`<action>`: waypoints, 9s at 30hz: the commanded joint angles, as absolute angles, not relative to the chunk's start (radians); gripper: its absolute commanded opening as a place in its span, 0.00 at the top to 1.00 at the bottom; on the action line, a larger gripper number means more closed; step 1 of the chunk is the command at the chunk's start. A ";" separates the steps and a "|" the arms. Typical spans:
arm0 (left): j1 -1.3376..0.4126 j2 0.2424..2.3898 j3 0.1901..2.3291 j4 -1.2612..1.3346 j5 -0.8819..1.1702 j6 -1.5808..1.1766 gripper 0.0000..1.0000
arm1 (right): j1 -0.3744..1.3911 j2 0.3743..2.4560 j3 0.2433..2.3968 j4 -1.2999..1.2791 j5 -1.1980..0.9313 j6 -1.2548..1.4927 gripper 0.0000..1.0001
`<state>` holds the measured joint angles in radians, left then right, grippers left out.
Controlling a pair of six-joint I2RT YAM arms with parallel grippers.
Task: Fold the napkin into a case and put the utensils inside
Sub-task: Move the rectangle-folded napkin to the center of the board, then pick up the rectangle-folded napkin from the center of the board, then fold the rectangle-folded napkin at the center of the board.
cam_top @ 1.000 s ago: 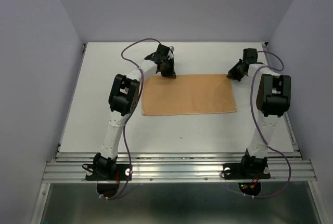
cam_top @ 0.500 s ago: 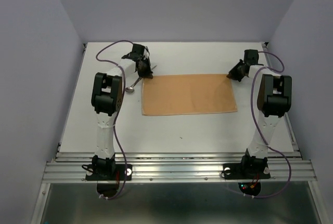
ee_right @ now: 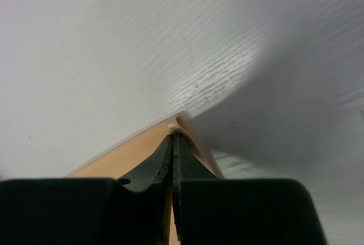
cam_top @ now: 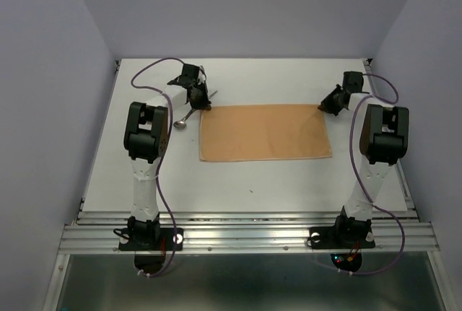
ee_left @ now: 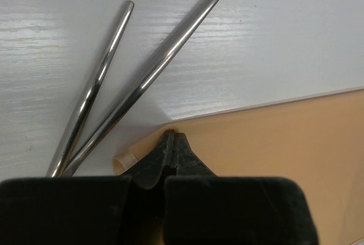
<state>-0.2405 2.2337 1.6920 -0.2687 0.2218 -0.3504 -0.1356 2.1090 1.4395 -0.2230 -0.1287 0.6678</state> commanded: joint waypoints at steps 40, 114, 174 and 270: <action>-0.322 2.172 1.681 -0.367 0.183 -0.311 1.00 | -0.255 1.846 1.226 -0.412 0.064 0.528 0.34; -0.486 2.008 1.345 -0.293 0.222 -0.483 1.00 | 0.250 1.581 1.252 -0.646 0.150 0.505 0.99; -0.405 1.947 1.210 -0.273 0.216 -0.430 1.00 | 0.715 2.006 1.689 -0.598 0.095 0.612 0.99; -0.380 1.870 1.177 -0.288 0.160 -0.431 1.00 | 0.770 2.014 1.662 -0.443 -0.015 0.629 0.53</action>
